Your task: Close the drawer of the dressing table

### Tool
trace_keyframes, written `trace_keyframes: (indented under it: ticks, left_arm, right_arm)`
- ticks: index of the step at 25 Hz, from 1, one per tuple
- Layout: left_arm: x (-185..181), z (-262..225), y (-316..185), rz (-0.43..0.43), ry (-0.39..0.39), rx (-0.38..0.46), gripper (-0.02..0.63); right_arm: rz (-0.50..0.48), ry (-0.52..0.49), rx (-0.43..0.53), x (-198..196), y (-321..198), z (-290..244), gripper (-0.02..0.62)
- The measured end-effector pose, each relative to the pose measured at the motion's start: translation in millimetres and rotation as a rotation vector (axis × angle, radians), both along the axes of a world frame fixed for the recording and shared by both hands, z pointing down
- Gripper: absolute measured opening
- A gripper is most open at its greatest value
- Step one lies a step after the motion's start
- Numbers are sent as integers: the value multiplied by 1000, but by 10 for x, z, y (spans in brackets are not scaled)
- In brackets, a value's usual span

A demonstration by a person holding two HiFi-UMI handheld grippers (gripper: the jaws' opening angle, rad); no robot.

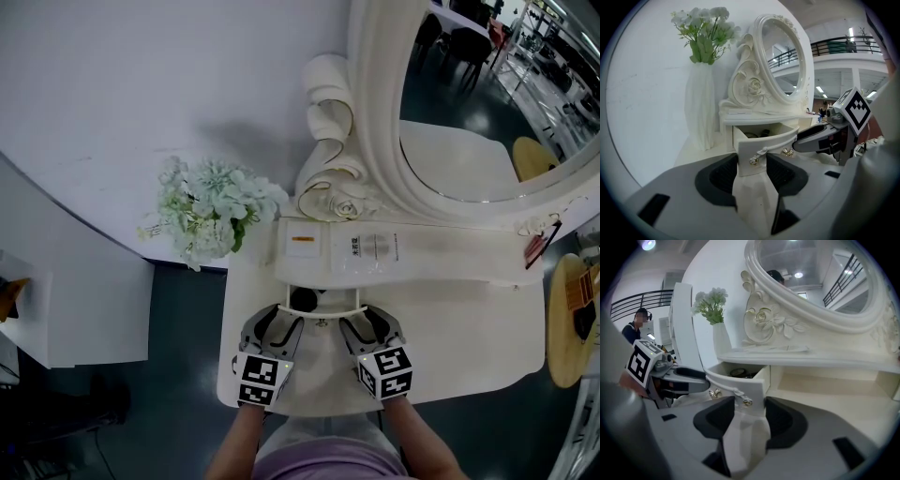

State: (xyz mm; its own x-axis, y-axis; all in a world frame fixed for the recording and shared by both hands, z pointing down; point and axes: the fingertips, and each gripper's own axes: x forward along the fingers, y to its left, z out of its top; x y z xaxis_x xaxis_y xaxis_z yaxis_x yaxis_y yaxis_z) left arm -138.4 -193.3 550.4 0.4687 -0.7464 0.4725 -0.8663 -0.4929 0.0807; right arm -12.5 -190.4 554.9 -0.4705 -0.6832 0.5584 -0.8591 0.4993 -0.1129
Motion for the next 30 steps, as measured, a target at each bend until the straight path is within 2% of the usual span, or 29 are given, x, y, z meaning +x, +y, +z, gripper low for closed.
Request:
trace_keyframes:
  ticks: [30]
  left_arm:
    - [7,6,-239,-19,11,-14,199]
  right_arm:
    - [16,-11,11,3,-228,1,215]
